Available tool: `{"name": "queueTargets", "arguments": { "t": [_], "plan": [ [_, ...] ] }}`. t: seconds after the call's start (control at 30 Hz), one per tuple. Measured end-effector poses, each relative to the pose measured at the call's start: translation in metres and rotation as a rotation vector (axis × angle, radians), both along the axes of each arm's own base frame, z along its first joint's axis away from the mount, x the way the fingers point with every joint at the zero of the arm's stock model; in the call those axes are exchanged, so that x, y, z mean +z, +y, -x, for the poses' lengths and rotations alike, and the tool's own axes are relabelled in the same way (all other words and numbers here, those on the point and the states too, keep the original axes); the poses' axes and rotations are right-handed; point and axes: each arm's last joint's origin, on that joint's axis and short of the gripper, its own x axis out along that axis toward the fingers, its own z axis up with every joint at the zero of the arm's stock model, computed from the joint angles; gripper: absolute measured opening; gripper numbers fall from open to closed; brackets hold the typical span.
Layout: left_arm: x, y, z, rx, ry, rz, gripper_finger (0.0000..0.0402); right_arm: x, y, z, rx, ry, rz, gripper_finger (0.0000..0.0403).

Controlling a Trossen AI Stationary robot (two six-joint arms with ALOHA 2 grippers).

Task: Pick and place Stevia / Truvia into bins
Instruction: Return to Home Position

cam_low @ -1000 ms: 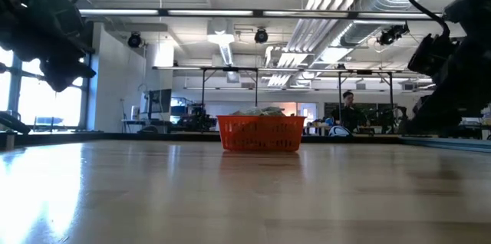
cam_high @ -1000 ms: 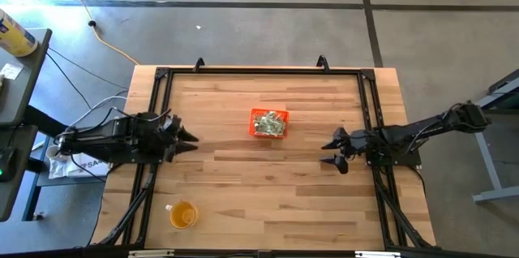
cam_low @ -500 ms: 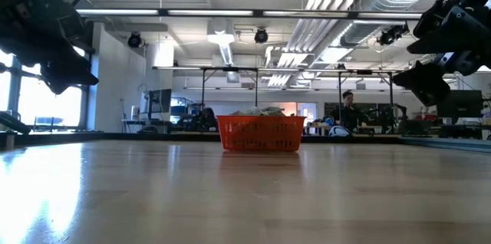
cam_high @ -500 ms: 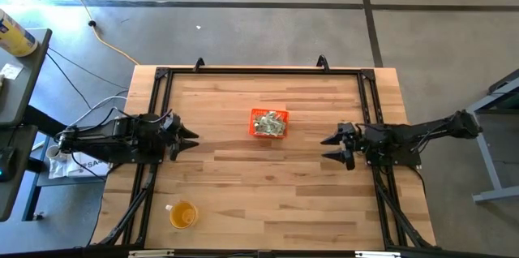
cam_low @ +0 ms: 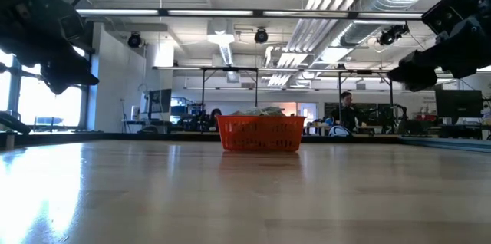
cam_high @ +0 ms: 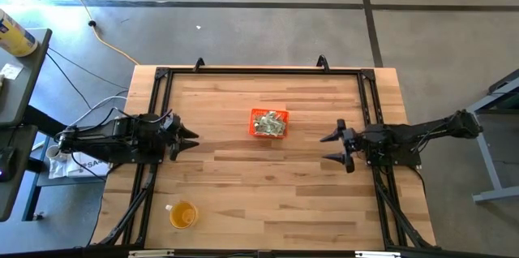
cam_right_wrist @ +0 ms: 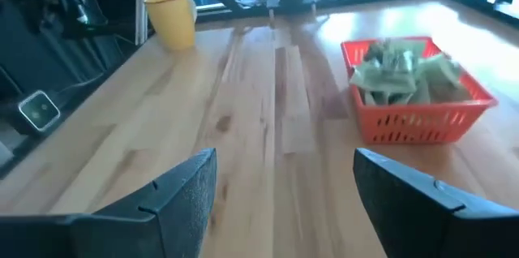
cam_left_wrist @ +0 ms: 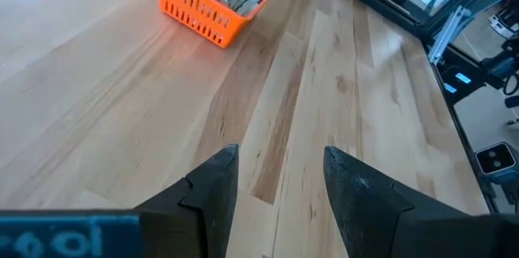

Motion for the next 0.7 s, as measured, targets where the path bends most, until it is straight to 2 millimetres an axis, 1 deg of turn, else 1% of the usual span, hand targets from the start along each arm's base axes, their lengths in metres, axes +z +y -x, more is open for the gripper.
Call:
{"name": "queueTargets", "arguments": {
  "t": [0.07, 0.2, 0.33, 0.47, 0.57, 0.63, 0.7],
  "plan": [
    [0.0, 0.0, 0.0, 0.013, -0.001, -0.006, 0.0216, 0.0, 0.0, 0.0, 0.003, -0.005, 0.035, 0.0279],
    [-0.001, 0.003, 0.001, 0.106, 0.02, -0.048, 0.0216, 0.002, 0.0, 0.0, 0.022, -0.028, 0.047, 0.0279],
    [-0.001, 0.004, 0.001, 0.12, 0.016, -0.055, 0.0216, 0.011, 0.003, -0.002, 0.139, -0.146, 0.225, 0.0279],
    [0.0, 0.004, 0.001, 0.105, 0.014, -0.097, 0.0216, 0.02, 0.004, -0.002, 0.199, -0.258, 0.314, 0.0279],
    [0.003, 0.002, -0.001, 0.005, -0.017, -0.193, 0.0216, 0.022, 0.003, -0.003, 0.159, -0.273, 0.306, 0.0279],
    [0.004, 0.001, -0.001, -0.041, -0.029, -0.199, 0.0216, 0.022, 0.002, -0.003, 0.113, -0.263, 0.264, 0.0279],
    [0.007, 0.001, -0.003, -0.046, -0.065, -0.197, 0.0216, 0.021, 0.001, -0.003, 0.065, -0.247, 0.218, 0.0279]
  ]
}}
